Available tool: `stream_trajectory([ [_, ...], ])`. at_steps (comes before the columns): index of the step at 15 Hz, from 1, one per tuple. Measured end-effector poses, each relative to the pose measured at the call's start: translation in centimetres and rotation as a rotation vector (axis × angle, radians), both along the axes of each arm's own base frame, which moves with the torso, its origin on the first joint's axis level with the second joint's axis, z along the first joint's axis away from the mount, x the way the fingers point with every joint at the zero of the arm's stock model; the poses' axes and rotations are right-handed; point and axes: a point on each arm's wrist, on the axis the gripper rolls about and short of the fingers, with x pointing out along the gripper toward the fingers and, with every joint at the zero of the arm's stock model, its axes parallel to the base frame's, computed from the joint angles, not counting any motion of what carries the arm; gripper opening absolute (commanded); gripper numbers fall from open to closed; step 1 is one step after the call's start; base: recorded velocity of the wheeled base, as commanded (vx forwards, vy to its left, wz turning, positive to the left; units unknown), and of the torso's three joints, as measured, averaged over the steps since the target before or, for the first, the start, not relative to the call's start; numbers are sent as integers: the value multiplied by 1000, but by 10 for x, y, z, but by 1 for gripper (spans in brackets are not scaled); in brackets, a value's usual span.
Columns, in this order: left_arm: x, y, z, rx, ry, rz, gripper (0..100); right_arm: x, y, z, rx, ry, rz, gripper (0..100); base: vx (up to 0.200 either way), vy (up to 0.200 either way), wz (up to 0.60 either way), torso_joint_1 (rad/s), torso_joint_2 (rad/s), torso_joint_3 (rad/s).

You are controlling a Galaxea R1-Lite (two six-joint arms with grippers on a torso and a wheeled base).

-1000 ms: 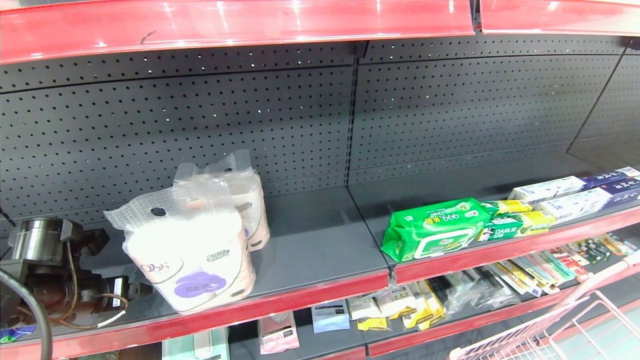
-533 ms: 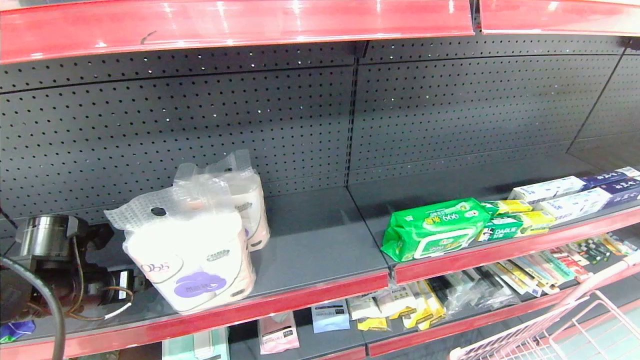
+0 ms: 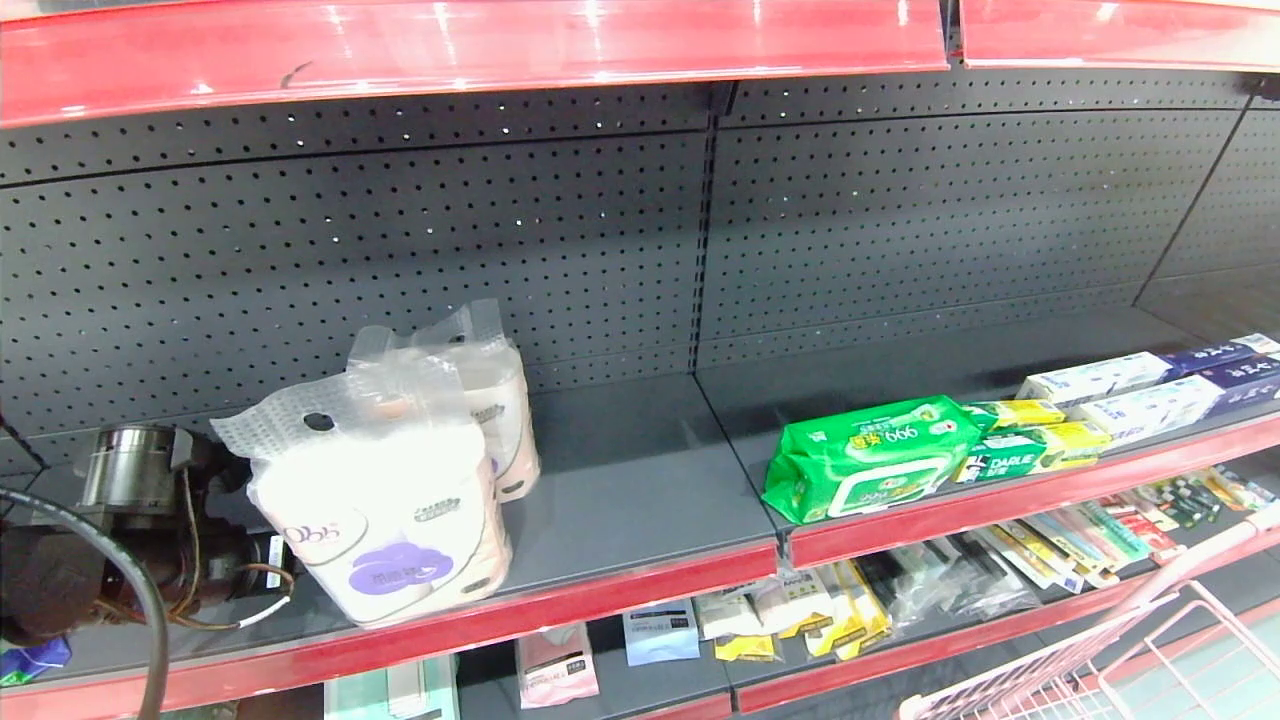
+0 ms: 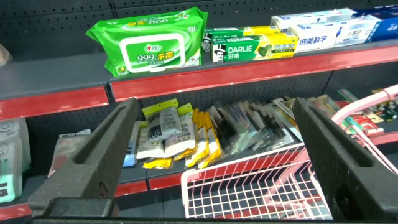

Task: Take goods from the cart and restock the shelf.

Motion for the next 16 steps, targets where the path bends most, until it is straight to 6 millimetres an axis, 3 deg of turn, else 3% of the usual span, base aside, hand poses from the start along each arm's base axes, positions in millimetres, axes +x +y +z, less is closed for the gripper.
stream_trajectory([
  [16,7,-16,-3,-2,8,-67,100,0,0,0,0,1,0,100,0,0,0,0,0,0],
])
